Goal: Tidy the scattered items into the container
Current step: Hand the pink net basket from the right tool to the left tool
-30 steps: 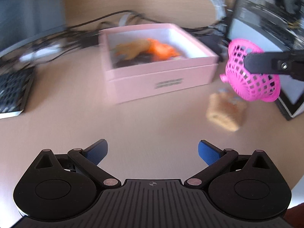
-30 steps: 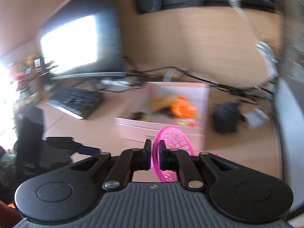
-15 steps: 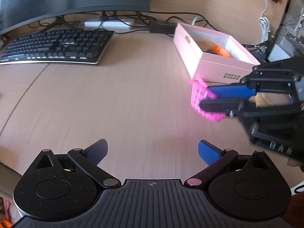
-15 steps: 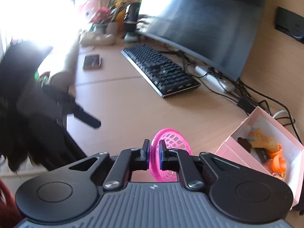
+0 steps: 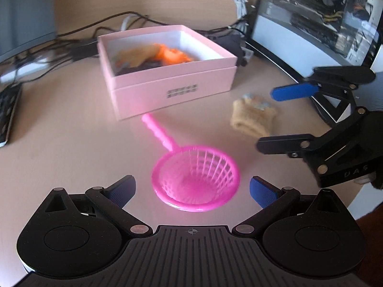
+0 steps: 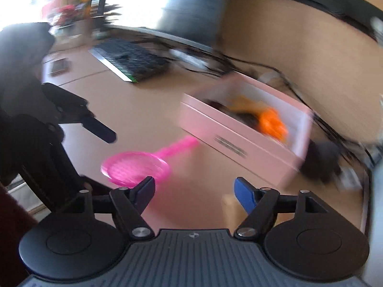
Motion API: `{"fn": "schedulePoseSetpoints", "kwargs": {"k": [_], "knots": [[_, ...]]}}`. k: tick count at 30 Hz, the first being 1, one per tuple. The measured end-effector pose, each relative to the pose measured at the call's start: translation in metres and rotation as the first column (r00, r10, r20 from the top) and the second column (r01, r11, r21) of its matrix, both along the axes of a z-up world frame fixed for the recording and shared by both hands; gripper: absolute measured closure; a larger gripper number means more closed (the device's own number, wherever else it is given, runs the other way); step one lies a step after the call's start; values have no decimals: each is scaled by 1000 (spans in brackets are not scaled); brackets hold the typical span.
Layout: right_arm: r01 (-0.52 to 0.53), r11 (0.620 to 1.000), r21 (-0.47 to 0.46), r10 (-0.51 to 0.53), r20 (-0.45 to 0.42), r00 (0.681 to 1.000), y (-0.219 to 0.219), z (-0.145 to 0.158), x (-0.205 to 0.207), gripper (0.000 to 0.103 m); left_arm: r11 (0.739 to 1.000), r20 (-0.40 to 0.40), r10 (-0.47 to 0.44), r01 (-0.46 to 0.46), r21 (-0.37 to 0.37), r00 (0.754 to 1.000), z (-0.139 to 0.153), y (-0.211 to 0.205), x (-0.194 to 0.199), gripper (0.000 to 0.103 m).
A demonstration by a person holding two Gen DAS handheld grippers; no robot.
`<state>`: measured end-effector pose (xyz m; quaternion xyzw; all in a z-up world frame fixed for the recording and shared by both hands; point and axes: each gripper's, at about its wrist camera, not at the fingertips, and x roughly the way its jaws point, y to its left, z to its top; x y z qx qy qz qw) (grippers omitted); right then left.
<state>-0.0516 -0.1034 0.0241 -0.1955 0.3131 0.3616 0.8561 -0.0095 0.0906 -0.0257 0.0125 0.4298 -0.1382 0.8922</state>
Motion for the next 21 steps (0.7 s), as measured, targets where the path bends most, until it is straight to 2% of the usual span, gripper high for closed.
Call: {"fn": "schedulePoseSetpoints", "kwargs": {"k": [4,9,15,21], "knots": [[147,988,43,-145,-41,989,-31,-11,16,24,1000,1,-2,2,22,1000,3,-11,7,0],[235,971,50,-231,-62,971,-38,-37,41,24,999,-29,32,-32,-7,999,4,-11,15,0],[236,970,52,-230,-104,968,-34,-52,63,27,995,-37,102,-101,7,994,5,-4,20,0],[193,981,18,-190,-103,976,-27,-55,52,33,992,-67,126,-126,9,990,3,-2,25,0]]}}
